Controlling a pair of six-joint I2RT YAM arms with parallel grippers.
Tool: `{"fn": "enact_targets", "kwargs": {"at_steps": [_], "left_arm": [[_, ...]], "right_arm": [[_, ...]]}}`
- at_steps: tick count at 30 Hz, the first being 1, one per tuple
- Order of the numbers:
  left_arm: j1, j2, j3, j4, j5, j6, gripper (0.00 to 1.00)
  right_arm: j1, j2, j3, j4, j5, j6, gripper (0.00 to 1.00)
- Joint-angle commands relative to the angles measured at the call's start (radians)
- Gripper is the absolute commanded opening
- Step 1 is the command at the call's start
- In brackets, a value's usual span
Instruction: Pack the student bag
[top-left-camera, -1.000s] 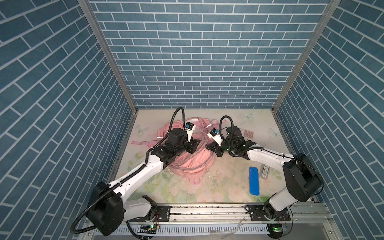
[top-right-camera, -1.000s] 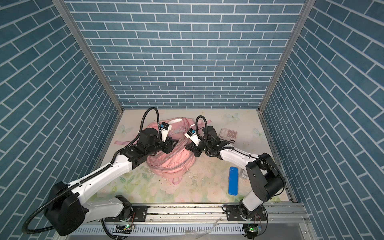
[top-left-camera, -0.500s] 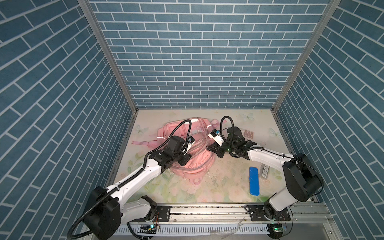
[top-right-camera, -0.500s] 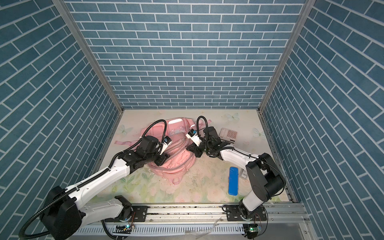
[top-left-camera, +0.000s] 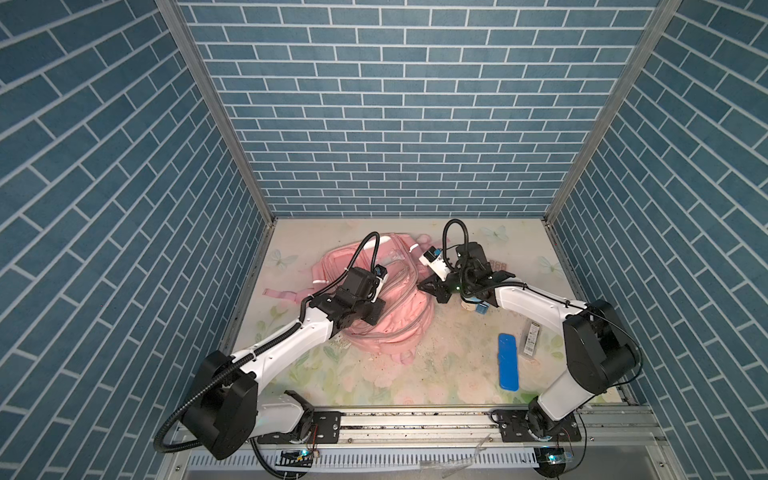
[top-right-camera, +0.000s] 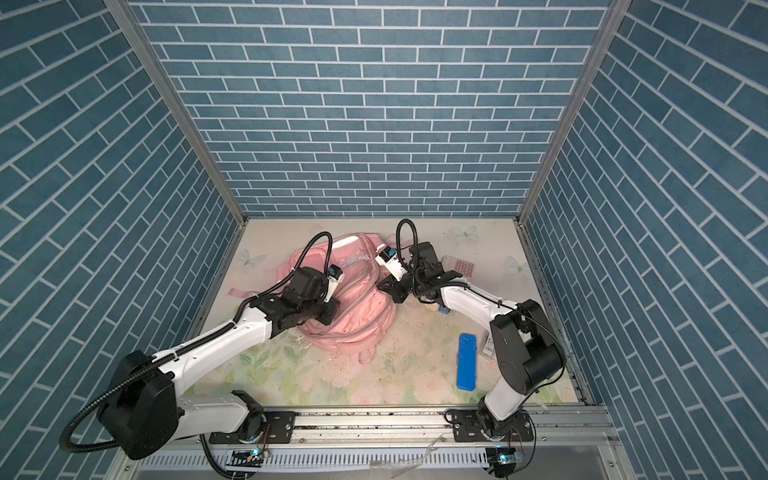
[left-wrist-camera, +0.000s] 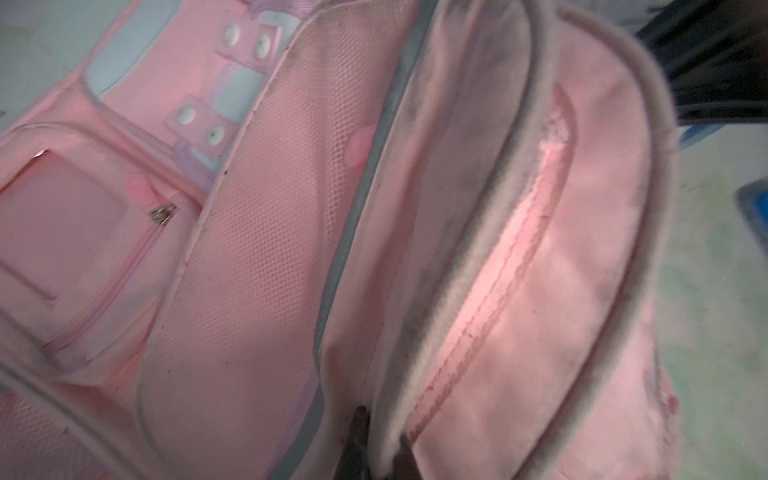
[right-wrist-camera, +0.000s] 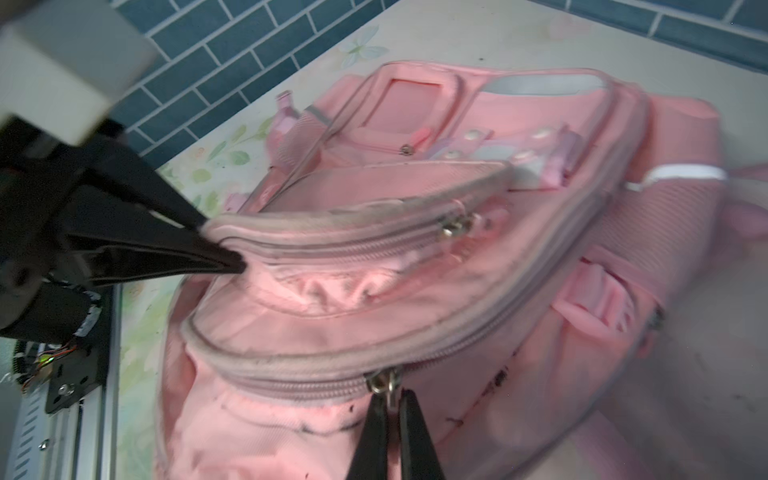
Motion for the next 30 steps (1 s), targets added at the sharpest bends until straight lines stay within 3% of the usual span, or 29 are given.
{"fn": "enact_targets", "kwargs": {"at_steps": [1, 5, 7, 17, 25, 30], "left_arm": [[-0.022, -0.033, 0.005, 0.091, 0.122, -0.321, 0.0], [0.006, -0.029, -0.002, 0.208, 0.044, -0.437, 0.0], [0.047, -0.007, 0.02, 0.228, 0.076, -0.473, 0.0], [0.081, 0.038, 0.081, 0.269, 0.028, -0.559, 0.0], [0.095, 0.069, 0.121, 0.285, 0.053, -0.586, 0.0], [0.089, 0.04, 0.079, 0.331, 0.088, -0.668, 0.0]], "right_arm": [[-0.036, 0.022, 0.073, -0.06, 0.065, -0.079, 0.0], [-0.036, 0.0, 0.089, -0.1, 0.077, -0.102, 0.0], [-0.027, -0.031, 0.072, -0.102, 0.079, -0.087, 0.0], [0.146, -0.18, -0.063, -0.094, 0.193, -0.009, 0.0], [0.261, -0.188, -0.105, -0.096, 0.267, -0.007, 0.0], [0.271, -0.181, -0.164, -0.002, 0.228, 0.017, 0.0]]}}
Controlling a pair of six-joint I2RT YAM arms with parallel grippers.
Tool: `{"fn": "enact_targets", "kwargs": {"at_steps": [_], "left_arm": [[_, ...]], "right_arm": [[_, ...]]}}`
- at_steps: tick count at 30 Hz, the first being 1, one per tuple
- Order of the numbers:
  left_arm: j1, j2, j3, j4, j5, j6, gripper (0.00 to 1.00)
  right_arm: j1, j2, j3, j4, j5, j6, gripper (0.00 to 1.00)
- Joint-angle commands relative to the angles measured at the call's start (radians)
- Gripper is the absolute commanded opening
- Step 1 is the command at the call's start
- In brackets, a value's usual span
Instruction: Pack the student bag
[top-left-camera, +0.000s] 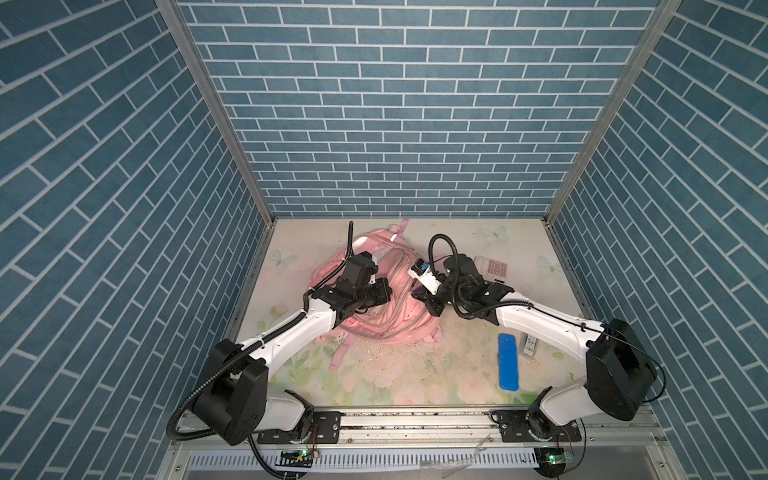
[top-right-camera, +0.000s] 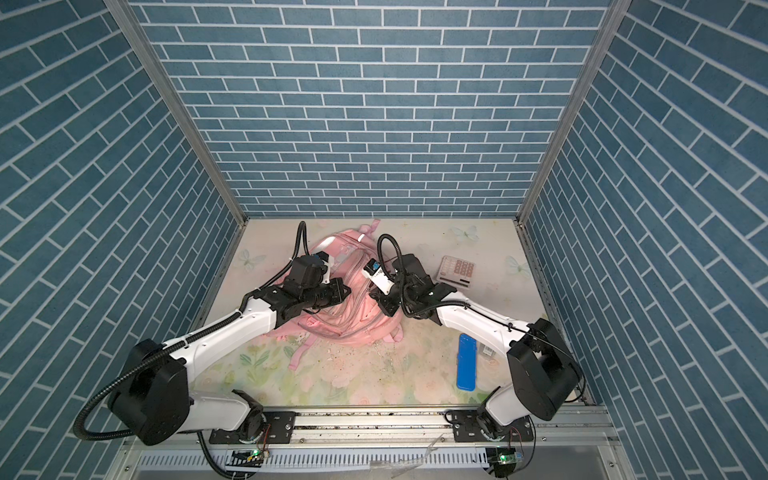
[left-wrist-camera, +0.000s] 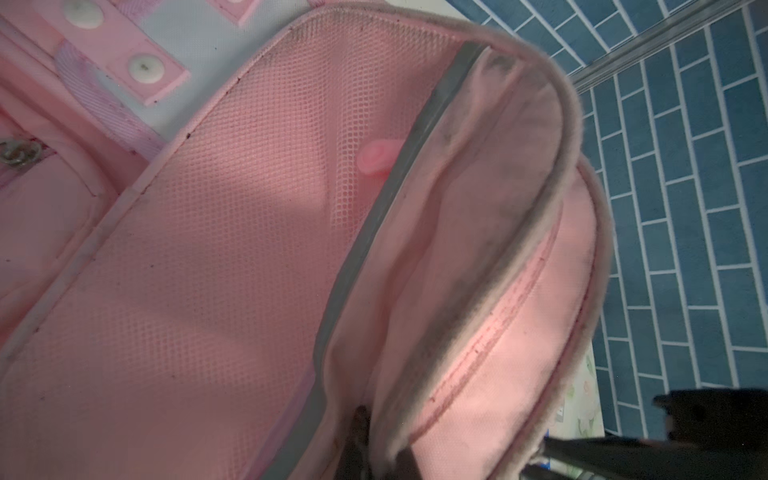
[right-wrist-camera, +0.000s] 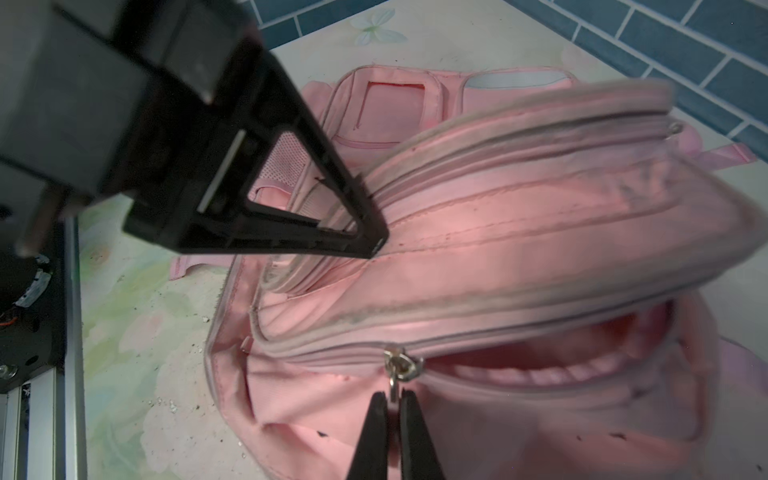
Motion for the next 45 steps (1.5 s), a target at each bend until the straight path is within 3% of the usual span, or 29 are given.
{"fn": "enact_targets", "kwargs": {"at_steps": [1, 8, 16, 31, 37, 45], "left_arm": [[0.022, -0.045, 0.016, 0.176, -0.027, -0.124, 0.0], [-0.026, -0.089, -0.033, 0.212, 0.06, -0.232, 0.0], [-0.01, 0.048, 0.072, 0.356, 0.088, -0.277, 0.0], [0.029, 0.144, 0.133, 0.517, 0.001, -0.402, 0.0], [0.029, 0.168, 0.161, 0.545, 0.002, -0.432, 0.0], [0.04, 0.166, 0.188, 0.522, 0.009, -0.449, 0.0]], "right_arm": [[0.01, -0.011, -0.029, -0.003, -0.008, 0.035, 0.0], [-0.121, -0.005, 0.03, -0.036, -0.024, -0.065, 0.0], [-0.162, 0.031, 0.143, -0.188, -0.048, -0.151, 0.0], [0.074, -0.035, -0.019, -0.053, 0.076, 0.029, 0.0], [0.117, -0.014, -0.062, 0.103, 0.1, 0.091, 0.0], [0.115, -0.054, -0.122, 0.164, 0.223, 0.11, 0.0]]}}
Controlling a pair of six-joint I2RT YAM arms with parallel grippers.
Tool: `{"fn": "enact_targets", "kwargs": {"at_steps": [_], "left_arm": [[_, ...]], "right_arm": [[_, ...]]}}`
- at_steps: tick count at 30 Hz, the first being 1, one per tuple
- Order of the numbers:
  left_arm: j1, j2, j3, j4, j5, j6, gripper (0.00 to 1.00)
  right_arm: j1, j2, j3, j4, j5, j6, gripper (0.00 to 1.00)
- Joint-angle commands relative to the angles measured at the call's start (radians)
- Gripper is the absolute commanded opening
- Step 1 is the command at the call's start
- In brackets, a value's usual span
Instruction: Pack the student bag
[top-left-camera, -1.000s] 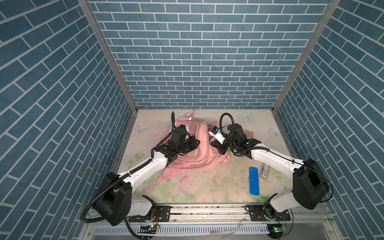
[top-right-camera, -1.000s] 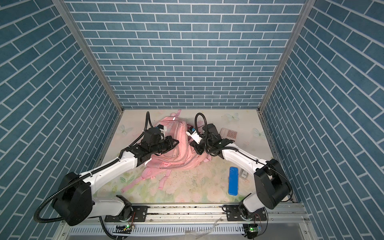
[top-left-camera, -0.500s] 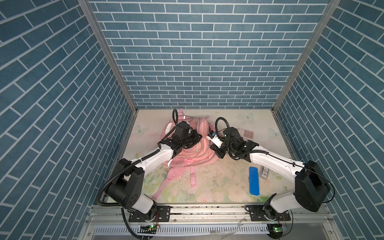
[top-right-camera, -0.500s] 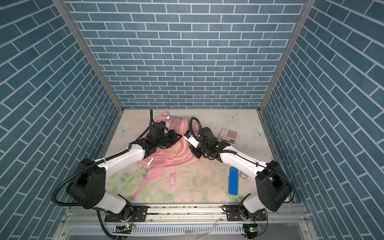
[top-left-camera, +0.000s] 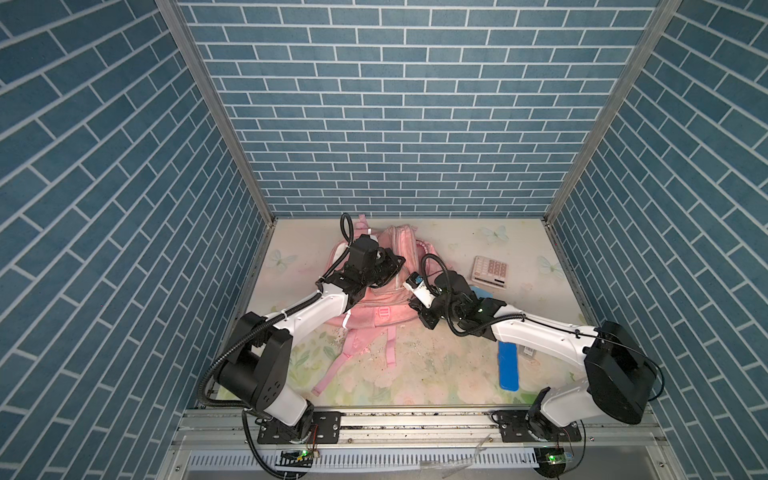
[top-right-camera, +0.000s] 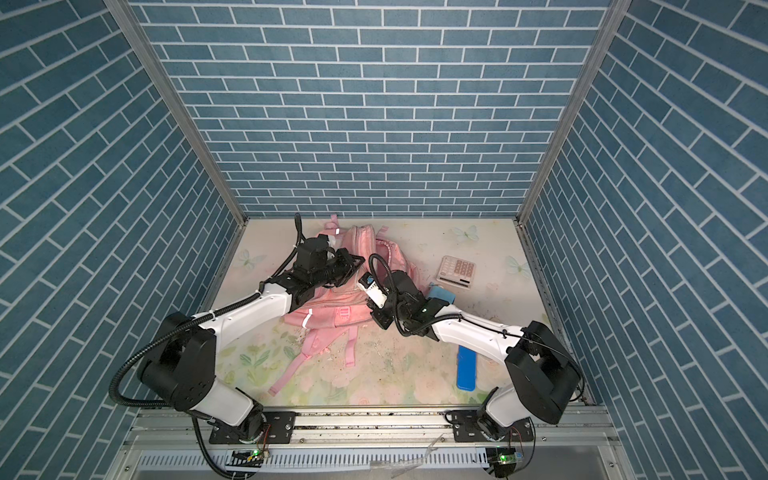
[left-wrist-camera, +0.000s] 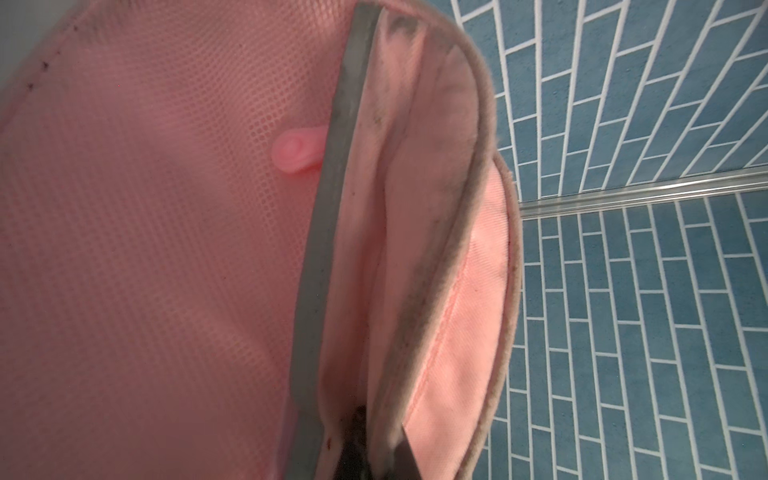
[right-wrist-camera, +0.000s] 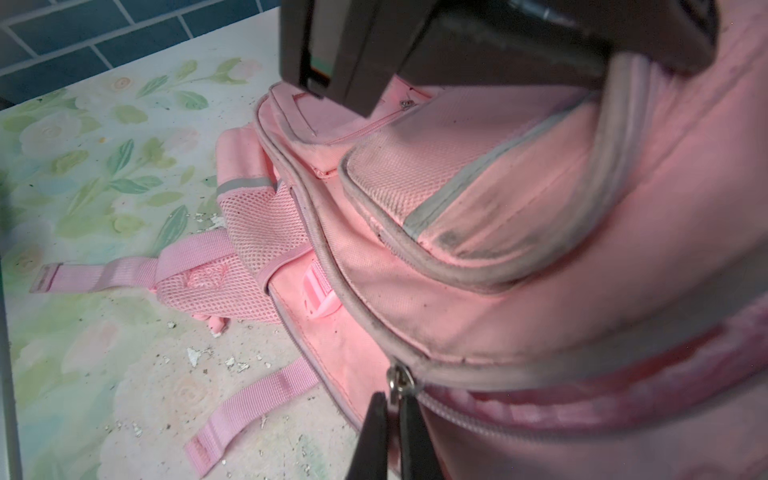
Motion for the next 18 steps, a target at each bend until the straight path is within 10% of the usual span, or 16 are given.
{"fn": "enact_targets", "kwargs": {"at_steps": [1, 18], "left_arm": [[0.012, -0.021, 0.06, 0.165, -0.029, -0.027, 0.0], [0.015, 0.051, 0.108, 0.399, -0.087, -0.245, 0.0]], "right_arm": [[0.01, -0.048, -0.038, 0.059, 0.012, 0.024, 0.0], [0.049, 0.021, -0.091, 0.355, -0.013, -0.07, 0.0]]}}
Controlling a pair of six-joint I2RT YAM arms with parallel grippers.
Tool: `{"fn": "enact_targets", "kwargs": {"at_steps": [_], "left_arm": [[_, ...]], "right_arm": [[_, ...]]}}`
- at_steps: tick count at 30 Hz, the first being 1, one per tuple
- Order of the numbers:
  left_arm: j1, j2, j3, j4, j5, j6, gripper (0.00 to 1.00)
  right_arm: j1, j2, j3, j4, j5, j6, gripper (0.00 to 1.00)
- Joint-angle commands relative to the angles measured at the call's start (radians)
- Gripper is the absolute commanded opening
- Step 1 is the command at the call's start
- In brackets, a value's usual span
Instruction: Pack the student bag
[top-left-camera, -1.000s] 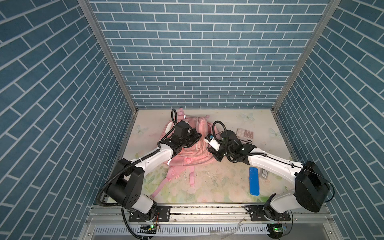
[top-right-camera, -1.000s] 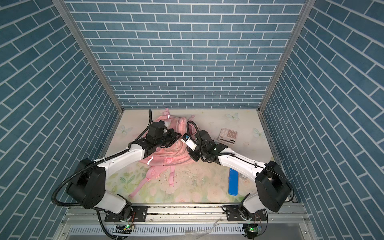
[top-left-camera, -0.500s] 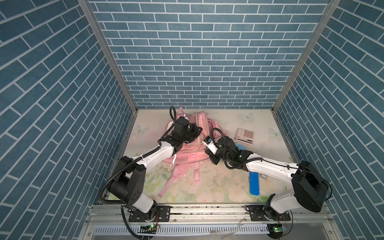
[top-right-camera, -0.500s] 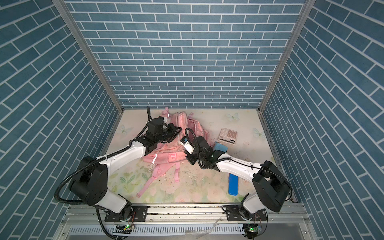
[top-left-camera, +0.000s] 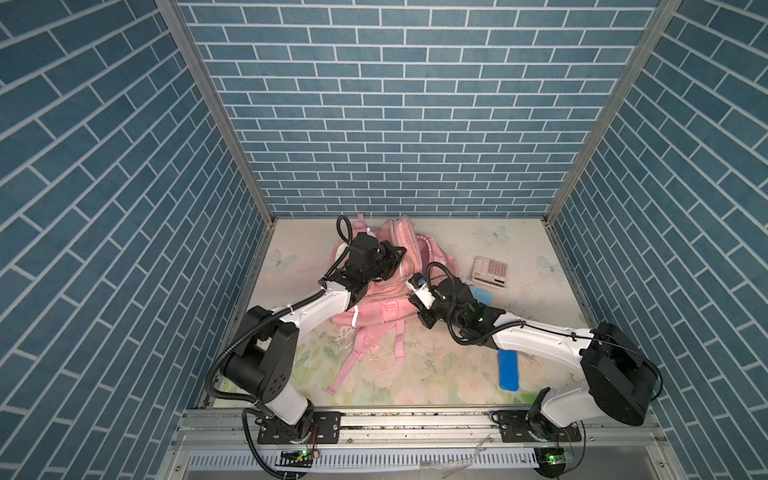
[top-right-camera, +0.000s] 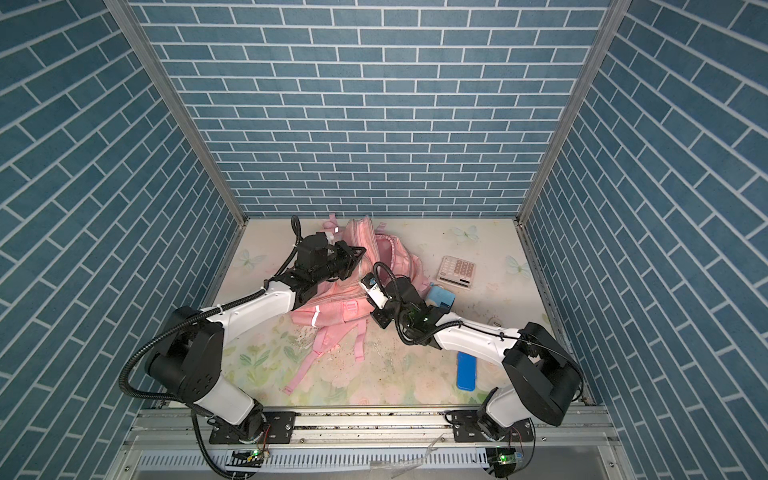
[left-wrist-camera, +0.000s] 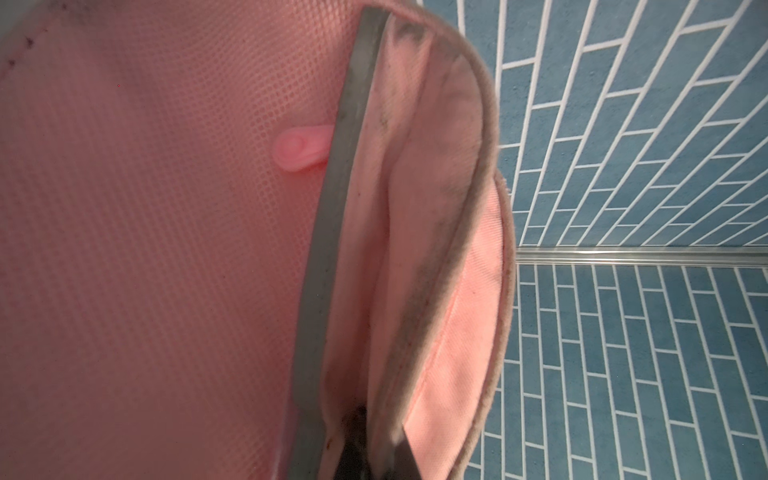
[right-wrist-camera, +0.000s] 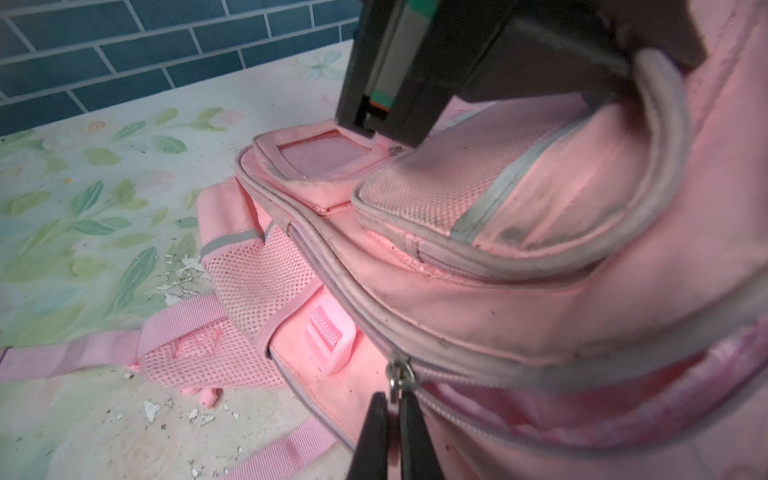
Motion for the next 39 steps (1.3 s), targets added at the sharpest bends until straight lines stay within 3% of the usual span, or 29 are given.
{"fn": "enact_targets", "kwargs": {"at_steps": [1, 15, 22, 28, 33, 37, 39], "left_arm": [[0.01, 0.002, 0.089, 0.253, -0.053, -0.049, 0.0], [0.008, 0.058, 0.19, 0.302, 0.016, -0.082, 0.0], [0.008, 0.046, 0.18, 0.292, 0.063, -0.06, 0.0], [0.018, 0.025, 0.179, 0.181, 0.146, 0.062, 0.0], [0.057, -0.045, 0.144, -0.094, 0.231, 0.344, 0.0], [0.096, -0.07, 0.171, -0.357, 0.236, 0.578, 0.0], [0.108, -0.068, 0.215, -0.502, 0.203, 0.699, 0.0]], "right_arm": [[0.029, 0.028, -0.005, 0.126, -0.075, -0.057, 0.0], [0.056, 0.183, 0.091, 0.201, -0.064, -0.108, 0.0], [0.064, 0.259, 0.168, 0.155, -0.058, -0.11, 0.0], [0.067, 0.24, 0.178, 0.135, -0.038, -0.096, 0.0], [0.067, 0.152, 0.158, 0.083, -0.013, -0.051, 0.38], [0.066, 0.051, 0.12, 0.024, -0.046, -0.012, 0.56], [0.065, -0.016, 0.088, 0.007, -0.014, 0.017, 0.59]]}}
